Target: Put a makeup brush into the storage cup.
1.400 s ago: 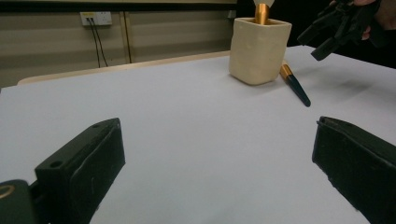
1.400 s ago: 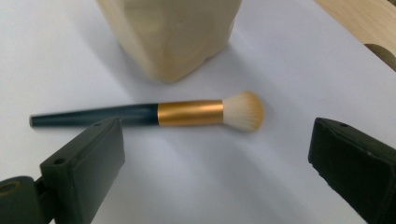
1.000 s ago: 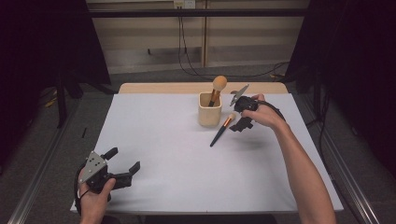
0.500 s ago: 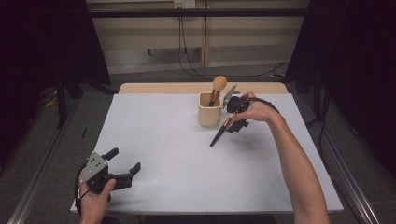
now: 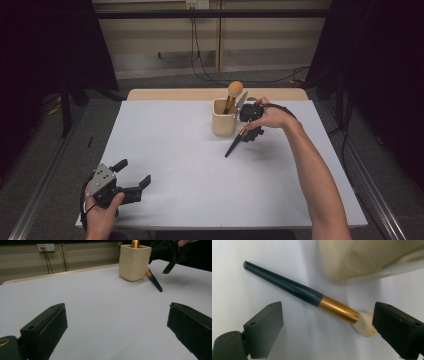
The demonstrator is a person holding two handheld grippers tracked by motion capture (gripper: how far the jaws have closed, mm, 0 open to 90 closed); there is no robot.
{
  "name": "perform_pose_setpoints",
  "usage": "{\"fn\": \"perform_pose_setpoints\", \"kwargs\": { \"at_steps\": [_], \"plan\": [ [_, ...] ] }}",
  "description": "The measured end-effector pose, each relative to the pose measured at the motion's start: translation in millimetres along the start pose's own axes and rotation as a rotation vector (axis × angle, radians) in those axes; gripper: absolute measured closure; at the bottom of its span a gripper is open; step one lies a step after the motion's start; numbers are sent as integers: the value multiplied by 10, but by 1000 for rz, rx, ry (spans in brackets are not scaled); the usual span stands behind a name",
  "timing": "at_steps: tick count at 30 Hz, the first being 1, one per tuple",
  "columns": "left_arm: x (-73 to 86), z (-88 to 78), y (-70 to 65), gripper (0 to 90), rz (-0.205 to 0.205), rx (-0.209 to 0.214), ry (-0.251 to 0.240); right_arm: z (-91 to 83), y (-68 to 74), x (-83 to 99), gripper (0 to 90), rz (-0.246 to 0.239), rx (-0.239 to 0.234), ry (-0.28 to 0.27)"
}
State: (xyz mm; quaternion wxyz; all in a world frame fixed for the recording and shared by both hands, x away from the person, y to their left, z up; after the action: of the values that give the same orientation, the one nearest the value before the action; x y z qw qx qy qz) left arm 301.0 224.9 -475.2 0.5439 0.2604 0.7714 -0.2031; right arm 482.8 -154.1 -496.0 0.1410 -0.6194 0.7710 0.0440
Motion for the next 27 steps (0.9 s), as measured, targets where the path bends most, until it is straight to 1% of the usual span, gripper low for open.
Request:
{"fn": "perform_pose_setpoints", "kwargs": {
  "at_steps": [4,5,7,10,13,15,16,17,19,21,22,25,27],
  "plan": [
    [4,1,-2,30,3,1,2,32,35,-7,105,-19,-35,10],
    [5,3,-4,30,3,2,3,45,46,-3,103,-16,-39,17],
    [6,5,-6,30,2,3,2,80,59,3,99,-30,-47,15],
    [14,9,-8,31,0,5,9,113,69,0,101,-35,-49,18],
    [18,12,-3,31,-1,6,11,141,77,-12,114,-37,-40,21],
    [18,12,-3,31,-2,5,11,157,78,-17,130,-45,-38,10],
    [19,13,-3,31,-1,6,12,176,65,-15,155,-37,-29,10],
    [19,13,-1,31,4,7,13,176,65,-15,155,-37,-29,10],
    [20,13,-3,31,2,8,13,215,31,14,177,-38,-16,28],
    [21,13,-2,31,4,7,14,229,22,27,191,-41,-18,34],
    [21,14,-3,31,3,8,13,256,3,53,213,-38,-11,47],
    [24,14,-4,31,1,7,15,279,-11,71,240,-40,-13,51],
    [24,14,-4,31,1,8,15,273,-13,89,309,-16,-38,53]
  ]
}}
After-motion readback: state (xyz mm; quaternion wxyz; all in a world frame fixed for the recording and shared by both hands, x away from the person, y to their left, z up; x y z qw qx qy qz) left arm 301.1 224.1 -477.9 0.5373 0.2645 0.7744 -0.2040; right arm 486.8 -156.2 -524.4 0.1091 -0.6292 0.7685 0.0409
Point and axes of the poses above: each handheld gripper's, and its own axes: z roughly forward along the jaws, x roughly out of its underside, y roughly to its left, the point moved 7 cm from there along z, roughly forward along the jaws, and after that the axes turned 2 degrees about y, right-handed, at the moved point
